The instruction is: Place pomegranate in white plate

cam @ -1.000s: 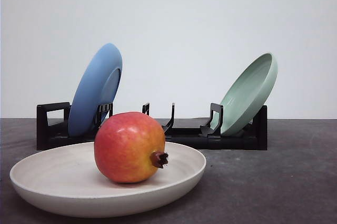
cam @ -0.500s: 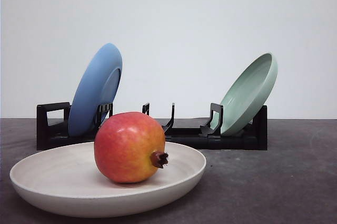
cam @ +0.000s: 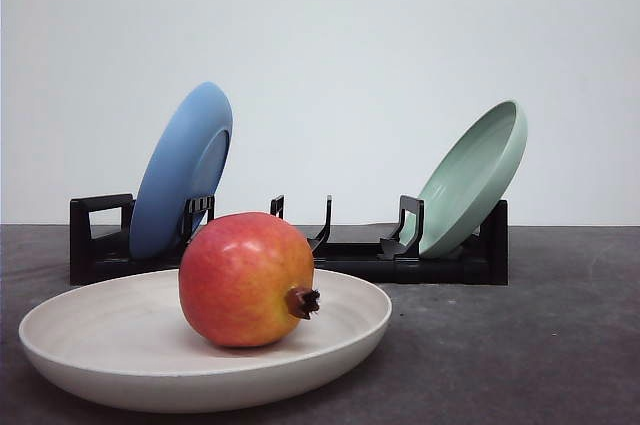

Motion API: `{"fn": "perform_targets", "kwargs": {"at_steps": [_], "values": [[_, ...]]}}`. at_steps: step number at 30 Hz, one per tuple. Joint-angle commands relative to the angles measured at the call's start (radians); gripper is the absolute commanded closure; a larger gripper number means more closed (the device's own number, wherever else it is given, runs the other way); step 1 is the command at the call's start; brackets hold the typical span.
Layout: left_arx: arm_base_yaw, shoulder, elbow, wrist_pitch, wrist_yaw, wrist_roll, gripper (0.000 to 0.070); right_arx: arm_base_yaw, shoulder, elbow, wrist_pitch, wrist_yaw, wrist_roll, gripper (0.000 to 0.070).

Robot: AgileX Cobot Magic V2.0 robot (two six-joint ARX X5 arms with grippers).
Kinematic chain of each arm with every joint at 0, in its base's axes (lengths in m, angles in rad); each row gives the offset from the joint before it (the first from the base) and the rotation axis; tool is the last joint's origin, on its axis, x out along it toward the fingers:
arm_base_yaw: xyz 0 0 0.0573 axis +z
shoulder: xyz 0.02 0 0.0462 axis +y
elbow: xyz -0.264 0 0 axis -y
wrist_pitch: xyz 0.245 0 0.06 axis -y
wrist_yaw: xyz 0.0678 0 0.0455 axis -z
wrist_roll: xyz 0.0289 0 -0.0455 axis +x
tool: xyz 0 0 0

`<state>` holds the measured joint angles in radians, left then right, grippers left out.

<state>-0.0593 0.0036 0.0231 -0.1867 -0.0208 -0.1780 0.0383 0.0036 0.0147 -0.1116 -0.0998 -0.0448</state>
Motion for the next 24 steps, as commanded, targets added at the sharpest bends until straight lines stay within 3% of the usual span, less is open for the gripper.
{"fn": "perform_targets", "kwargs": {"at_steps": [1, 24], "values": [[0.001, 0.000, -0.011, 0.000, 0.002, -0.007, 0.0700, -0.001, 0.000, -0.005, 0.013, 0.002, 0.011, 0.0682], [0.001, 0.000, -0.011, 0.000, 0.002, -0.007, 0.0700, -0.001, 0.000, -0.005, 0.013, 0.002, 0.011, 0.0682]]}}
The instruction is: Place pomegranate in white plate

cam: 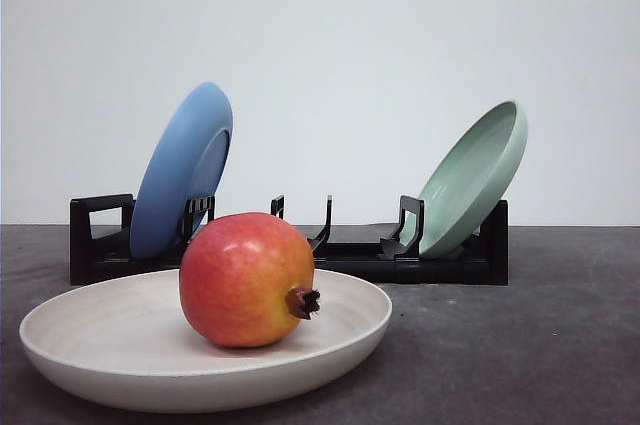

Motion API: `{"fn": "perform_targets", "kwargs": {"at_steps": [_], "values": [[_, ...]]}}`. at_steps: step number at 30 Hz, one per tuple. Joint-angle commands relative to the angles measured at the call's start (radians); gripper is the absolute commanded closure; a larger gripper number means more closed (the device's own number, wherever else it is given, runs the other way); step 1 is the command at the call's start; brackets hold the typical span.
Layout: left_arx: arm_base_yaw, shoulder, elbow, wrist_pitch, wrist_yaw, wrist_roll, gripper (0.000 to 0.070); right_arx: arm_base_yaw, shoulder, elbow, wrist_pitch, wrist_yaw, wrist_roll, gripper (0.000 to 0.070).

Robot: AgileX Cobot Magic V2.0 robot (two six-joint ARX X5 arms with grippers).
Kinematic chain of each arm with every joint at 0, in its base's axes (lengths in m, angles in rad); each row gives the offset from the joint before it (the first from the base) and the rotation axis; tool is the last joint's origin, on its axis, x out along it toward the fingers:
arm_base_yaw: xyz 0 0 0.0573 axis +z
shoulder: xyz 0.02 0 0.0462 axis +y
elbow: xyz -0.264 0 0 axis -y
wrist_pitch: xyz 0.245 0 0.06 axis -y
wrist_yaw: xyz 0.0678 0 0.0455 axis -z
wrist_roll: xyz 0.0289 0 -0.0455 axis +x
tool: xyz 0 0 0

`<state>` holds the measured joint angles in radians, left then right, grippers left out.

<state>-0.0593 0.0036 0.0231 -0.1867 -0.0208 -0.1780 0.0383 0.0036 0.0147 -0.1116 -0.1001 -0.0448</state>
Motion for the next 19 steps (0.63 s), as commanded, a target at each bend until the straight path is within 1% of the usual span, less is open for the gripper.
{"fn": "perform_targets", "kwargs": {"at_steps": [1, 19], "values": [[0.001, 0.000, -0.011, 0.000, 0.002, -0.008, 0.0700, -0.001, 0.000, -0.005, 0.013, 0.003, 0.011, 0.0682], [0.001, 0.000, -0.011, 0.000, 0.002, -0.007, 0.0700, -0.001, 0.000, -0.005, 0.013, 0.003, 0.011, 0.0682]]}}
